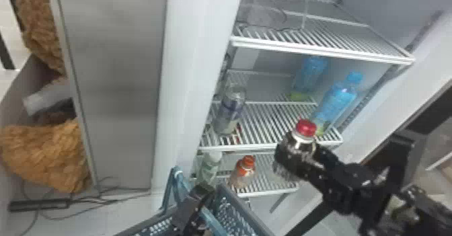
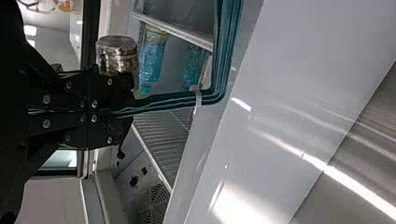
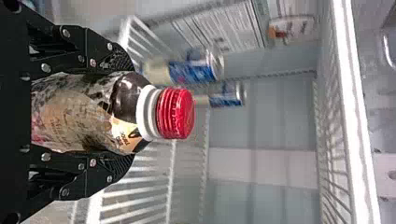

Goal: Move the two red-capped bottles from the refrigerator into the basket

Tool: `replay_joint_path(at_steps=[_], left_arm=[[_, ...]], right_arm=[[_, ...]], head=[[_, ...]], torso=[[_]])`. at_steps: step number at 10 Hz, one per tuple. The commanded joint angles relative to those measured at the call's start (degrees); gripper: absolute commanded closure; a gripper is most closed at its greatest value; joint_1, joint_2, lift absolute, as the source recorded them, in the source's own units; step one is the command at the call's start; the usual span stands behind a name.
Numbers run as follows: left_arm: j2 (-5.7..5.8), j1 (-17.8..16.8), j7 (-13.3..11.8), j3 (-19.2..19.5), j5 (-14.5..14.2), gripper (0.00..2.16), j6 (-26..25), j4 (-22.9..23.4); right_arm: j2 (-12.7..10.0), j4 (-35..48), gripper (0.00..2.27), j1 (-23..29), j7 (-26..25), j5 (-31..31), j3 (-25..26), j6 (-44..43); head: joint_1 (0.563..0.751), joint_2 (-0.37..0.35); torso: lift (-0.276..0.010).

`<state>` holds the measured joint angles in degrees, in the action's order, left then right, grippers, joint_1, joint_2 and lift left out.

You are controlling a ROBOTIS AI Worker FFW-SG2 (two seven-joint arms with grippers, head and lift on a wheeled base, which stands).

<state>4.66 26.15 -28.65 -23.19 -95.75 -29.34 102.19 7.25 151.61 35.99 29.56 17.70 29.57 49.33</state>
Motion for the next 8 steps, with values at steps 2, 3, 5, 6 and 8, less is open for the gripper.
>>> replay_joint_path(at_steps=[2,3,5,6,8], left_arm=[[-0.09,-0.13,0.09,-0.46,-0.23,1.20,-0.05,-0.17],[0.00,-0.13,0.00,-0.46,-0.23,1.20,0.09,-0.17],[-0.09,-0.13,0.09,-0.46,-0.34,1.20,0.09,-0.17],[-0.09,-0.13,0.09,-0.57,-0.34,1.20,0.09,-0.17],[-0.09,-0.13,0.09,-0.57,-0.46,1.20,0.23,-0.31]], right_arm=[[-0.57,0.33,1.28,1.98,2.09,2.52,-1.00,2.70],[-0.57,0.33,1.28,2.12,2.52,3.55,-1.92,3.96],[-0.49,-0.79,1.28,2.26,3.49,5.61,-3.86,6.36],[-0.05,-1.63,1.28,2.26,3.93,7.09,-5.69,7.34],[0.13,-0.51,1.28,2.26,4.72,6.86,-6.83,13.11]], head=[[0.695,-0.350],[0.695,-0.350],[0.695,-0.350],[0.695,-0.350],[0.695,-0.350]], torso=[[0.000],[0.000],[0.000],[0.000],[0.000]])
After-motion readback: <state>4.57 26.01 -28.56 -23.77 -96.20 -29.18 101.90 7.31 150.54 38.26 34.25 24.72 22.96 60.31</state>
